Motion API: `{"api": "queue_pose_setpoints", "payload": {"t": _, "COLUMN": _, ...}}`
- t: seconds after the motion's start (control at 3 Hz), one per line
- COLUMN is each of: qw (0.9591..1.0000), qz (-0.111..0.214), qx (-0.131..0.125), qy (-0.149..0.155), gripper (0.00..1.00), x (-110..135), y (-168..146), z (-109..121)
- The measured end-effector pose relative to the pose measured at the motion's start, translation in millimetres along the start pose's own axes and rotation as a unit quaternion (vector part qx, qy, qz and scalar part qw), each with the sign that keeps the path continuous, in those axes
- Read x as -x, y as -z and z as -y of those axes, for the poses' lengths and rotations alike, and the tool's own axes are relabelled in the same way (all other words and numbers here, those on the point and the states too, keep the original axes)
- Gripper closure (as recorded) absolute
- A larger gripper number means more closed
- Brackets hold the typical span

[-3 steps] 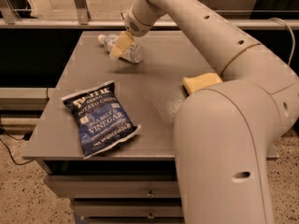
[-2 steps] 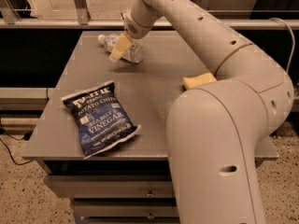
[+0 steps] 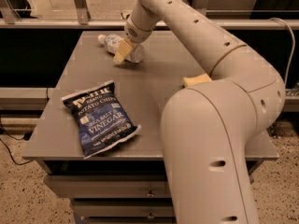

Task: Pick blue plastic bottle

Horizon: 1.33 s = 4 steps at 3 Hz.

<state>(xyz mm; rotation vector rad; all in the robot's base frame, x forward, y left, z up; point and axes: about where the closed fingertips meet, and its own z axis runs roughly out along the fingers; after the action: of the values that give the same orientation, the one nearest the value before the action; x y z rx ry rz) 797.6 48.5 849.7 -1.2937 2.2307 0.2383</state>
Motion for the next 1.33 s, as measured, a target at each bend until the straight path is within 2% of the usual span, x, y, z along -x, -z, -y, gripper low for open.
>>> {"api": "queue_pose_setpoints", "payload": {"t": 0.33, "qw": 0.9999, "qz": 0.016, "qx": 0.003, "qy": 0.002, "gripper": 0.55, "x": 4.3, "y": 8.7, "z": -0.2}}
{"api": "queue_pose_setpoints", "payload": {"t": 0.67, "qw": 0.9989, "qz": 0.044, "qx": 0.009, "qy": 0.01, "gripper": 0.77, "x": 11.7, "y": 25.1, "z": -2.3}}
{"api": "queue_pose_setpoints", "payload": {"t": 1.0, "qw": 0.9944, "qz": 0.094, "qx": 0.041, "qy": 0.026, "gripper": 0.99, "x": 8.3, "y": 58.9, "z": -10.4}}
{"api": "queue_pose_setpoints", "payload": {"t": 1.33, "qw": 0.9827, "qz": 0.153, "qx": 0.096, "qy": 0.038, "gripper": 1.0, "x": -8.6, "y": 98.1, "z": -24.0}}
